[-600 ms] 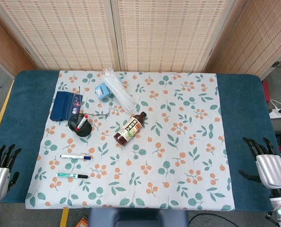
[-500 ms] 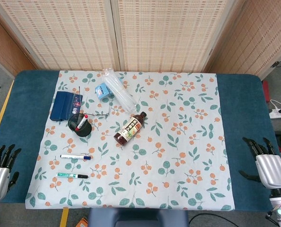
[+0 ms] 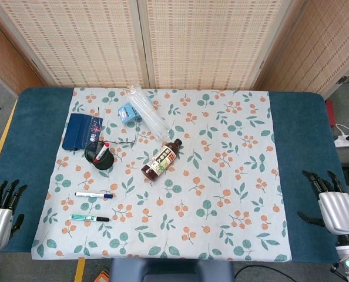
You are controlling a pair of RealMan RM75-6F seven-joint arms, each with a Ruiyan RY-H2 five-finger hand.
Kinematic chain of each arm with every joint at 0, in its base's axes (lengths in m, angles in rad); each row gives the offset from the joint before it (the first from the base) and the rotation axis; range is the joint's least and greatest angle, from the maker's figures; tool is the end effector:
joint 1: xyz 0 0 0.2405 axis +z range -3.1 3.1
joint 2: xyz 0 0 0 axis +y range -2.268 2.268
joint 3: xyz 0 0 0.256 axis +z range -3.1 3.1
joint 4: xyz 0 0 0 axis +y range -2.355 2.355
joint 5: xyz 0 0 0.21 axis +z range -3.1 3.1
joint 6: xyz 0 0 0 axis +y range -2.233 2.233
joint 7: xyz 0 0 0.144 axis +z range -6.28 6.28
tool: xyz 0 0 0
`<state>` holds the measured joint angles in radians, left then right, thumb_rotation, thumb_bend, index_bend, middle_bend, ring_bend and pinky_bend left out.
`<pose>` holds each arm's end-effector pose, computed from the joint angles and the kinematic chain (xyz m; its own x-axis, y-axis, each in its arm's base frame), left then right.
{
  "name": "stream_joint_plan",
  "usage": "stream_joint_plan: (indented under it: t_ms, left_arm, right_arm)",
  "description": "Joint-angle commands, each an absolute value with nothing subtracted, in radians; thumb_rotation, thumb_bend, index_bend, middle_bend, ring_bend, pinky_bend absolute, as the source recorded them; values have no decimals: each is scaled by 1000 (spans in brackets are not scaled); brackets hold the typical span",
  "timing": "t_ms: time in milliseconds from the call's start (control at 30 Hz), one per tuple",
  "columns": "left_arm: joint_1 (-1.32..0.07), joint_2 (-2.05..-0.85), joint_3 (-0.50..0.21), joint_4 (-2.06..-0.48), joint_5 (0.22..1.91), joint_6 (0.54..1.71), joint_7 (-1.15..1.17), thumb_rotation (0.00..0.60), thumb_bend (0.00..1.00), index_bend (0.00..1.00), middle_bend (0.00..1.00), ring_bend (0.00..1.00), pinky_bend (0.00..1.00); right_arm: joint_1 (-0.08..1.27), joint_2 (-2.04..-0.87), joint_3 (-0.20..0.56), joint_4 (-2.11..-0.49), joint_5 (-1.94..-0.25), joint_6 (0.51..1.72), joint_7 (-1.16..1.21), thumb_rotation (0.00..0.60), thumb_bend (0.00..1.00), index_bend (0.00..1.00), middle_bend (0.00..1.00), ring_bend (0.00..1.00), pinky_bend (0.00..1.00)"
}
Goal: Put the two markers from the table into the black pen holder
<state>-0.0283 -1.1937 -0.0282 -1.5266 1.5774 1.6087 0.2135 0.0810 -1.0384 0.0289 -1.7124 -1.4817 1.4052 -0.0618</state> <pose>-0.3149 0.1586 0.1516 0.5899 -0.0824 0.8033 0.8053 -0.0140 -0.5927 -0.3061 -0.1735 0.1628 0.4306 -0.1065 0.8962 -0.9012 0.0034 0.4334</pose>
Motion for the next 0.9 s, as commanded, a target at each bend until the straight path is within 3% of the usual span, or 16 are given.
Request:
stream_joint_plan:
  t_ms: [33,600,900]
  left_arm:
    - [-27,-1194,-30,-1526,1577,1611,218,600,302,171,61,16,101]
    - [-30,-1197,-21,-1550,1581,1598,211,600,302,156,65,17,101]
    - [-41,-1234,17,-1635,1623,1557,231,600,302,156,124,17,101]
  right_arm:
    - [83,-1040,29,-1711,-1478,1401,-64,600,0,106,159,235,37]
    - [74,-1043,35,-1707,-1492,1435,-55,600,0,106,159,235,37]
    - [71,-1036,35,-1707,-1488,1434,-44,600,0,106,159,235,37]
